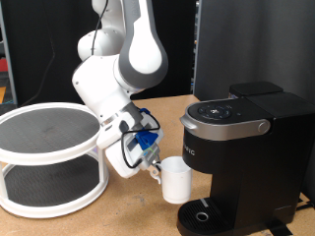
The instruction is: Make a cup of coffee with the keurig machine
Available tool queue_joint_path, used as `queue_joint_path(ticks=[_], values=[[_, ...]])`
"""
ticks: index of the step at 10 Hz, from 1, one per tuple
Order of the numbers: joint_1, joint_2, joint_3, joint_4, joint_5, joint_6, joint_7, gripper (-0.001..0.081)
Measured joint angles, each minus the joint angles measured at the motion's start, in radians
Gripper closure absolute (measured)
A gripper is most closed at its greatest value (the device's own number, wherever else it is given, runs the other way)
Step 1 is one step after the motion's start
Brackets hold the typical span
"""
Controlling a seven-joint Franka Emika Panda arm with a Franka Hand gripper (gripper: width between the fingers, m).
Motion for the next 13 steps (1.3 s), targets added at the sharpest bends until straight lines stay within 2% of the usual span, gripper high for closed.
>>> queue_joint_path(ticks=[11,13], values=[[0.005,0.181,0.169,0.061,0.298,0.0,-0.11,0.0734],[0.004,0.203,0.181,0.074,0.341,0.0,-0.13,0.0734]])
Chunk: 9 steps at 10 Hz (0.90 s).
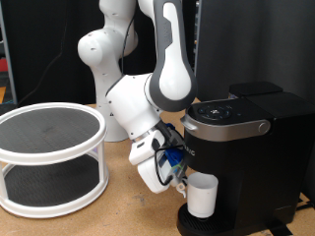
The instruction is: Make a cup of coffee with the keurig machine
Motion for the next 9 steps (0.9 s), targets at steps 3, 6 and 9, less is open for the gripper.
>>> queue_joint_path(ticks=[3,6,9], values=[[-0.001,0.002,0.001,0.003,0.006,0.0,0.0,0.0734],[-0.004,0.008,0.001,0.01,0.001,0.0,0.044,0.0734],[-0.005,0.008,0.001,0.011,0.0,0.0,0.052,0.0734]])
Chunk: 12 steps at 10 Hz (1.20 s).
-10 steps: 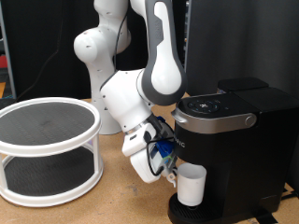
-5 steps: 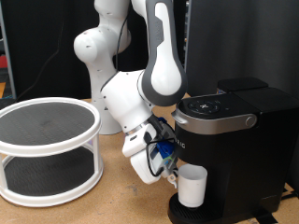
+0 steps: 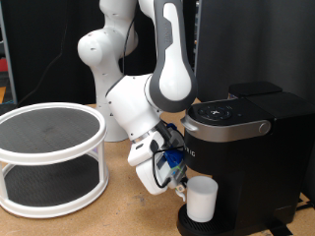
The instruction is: Make a cup of coffee with the keurig machine
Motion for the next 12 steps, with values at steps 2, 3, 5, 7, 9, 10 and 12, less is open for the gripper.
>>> queue_joint_path(ticks=[2,3,5,7,9,10,12], values=[[0.0,0.0,0.0,-0.001,-0.002,-0.001,0.0,0.0672],[-0.001,-0.003,-0.002,-0.003,-0.013,-0.003,0.0,0.0465],[-0.007,-0.018,-0.018,-0.036,-0.104,-0.017,0.011,0.0288],[-0.029,-0.07,-0.057,-0.093,-0.239,-0.044,0.042,0.0081],[-0.057,-0.14,-0.102,-0.139,-0.331,-0.073,0.053,0.0006],[-0.073,-0.183,-0.124,-0.156,-0.402,-0.08,0.077,0.0006],[-0.083,-0.242,-0.136,-0.181,-0.45,-0.078,0.095,-0.0001]])
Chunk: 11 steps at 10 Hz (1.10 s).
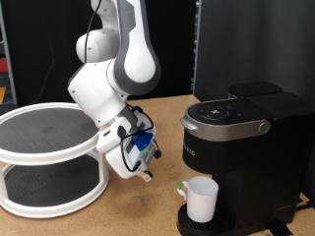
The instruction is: Make a cup of coffee with the keurig machine
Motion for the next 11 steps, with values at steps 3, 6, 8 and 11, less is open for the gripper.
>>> queue_joint_path(ticks=[3,6,8,11], values=[[-0.007,-0.033,-0.008,0.001,-0.005,-0.011,0.0,-0.0001],[-0.055,-0.162,-0.018,0.001,-0.124,-0.039,0.11,-0.0001],[-0.102,-0.252,-0.017,-0.012,-0.262,-0.073,0.21,-0.0001],[-0.102,-0.268,-0.016,-0.001,-0.262,-0.118,0.226,-0.0001]])
